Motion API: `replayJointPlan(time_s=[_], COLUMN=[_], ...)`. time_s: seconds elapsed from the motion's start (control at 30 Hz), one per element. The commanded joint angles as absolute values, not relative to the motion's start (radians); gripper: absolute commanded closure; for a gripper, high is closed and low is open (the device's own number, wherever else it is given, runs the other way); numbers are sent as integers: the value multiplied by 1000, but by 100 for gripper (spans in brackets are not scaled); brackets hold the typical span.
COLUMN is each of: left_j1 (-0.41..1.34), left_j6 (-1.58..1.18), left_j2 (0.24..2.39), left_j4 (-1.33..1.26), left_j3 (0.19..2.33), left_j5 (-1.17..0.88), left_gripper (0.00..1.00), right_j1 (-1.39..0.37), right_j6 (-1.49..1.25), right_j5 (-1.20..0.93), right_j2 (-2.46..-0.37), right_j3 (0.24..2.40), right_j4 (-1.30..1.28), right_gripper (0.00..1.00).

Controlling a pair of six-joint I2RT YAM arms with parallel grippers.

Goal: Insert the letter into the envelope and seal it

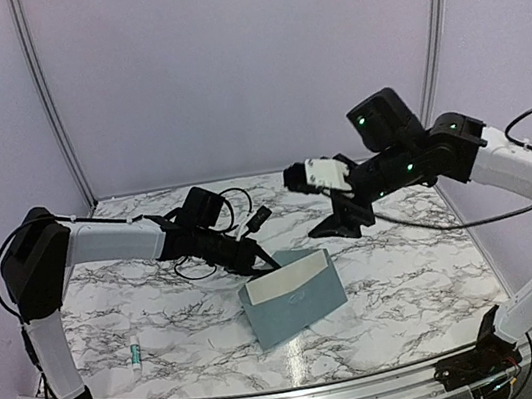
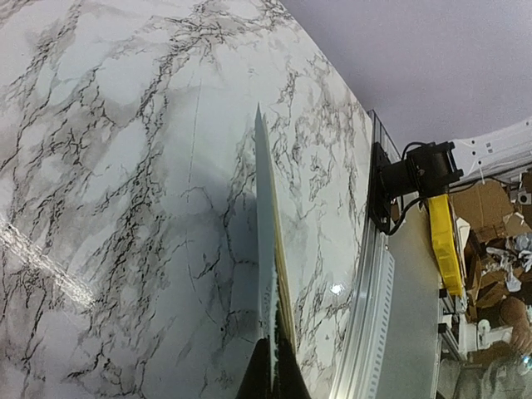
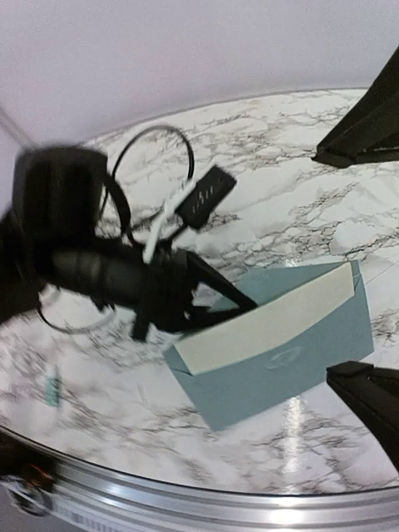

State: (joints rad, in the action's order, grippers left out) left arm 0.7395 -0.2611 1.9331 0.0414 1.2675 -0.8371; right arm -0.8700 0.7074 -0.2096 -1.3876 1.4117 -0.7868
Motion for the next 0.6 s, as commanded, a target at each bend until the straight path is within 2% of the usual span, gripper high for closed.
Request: replayJointPlan(time_s=[0.0,0.1,0.37,0.57], left_j1=[744,744,752,751], left_j6=[-392,-447,-453,-460], left_j2=[1919,1933,1951,1959], left_j4=[-120,-187,-190,-190], left_j3=[1207,1177,1182,1197], left_j5=[-798,-811,-838,-877], left_gripper=[100,100,100,100], right_j1=[-766,-762,-793,-877], right_j6=[649,720,863,908], right_j5=[-293,-317,-319,-215], right_j2=[-1372,-1397,-1458,-1531], right_j3=[1446,1367,1215,1190], right_j4=[-624,-622,-591,-531], right_gripper=[14,14,22,23])
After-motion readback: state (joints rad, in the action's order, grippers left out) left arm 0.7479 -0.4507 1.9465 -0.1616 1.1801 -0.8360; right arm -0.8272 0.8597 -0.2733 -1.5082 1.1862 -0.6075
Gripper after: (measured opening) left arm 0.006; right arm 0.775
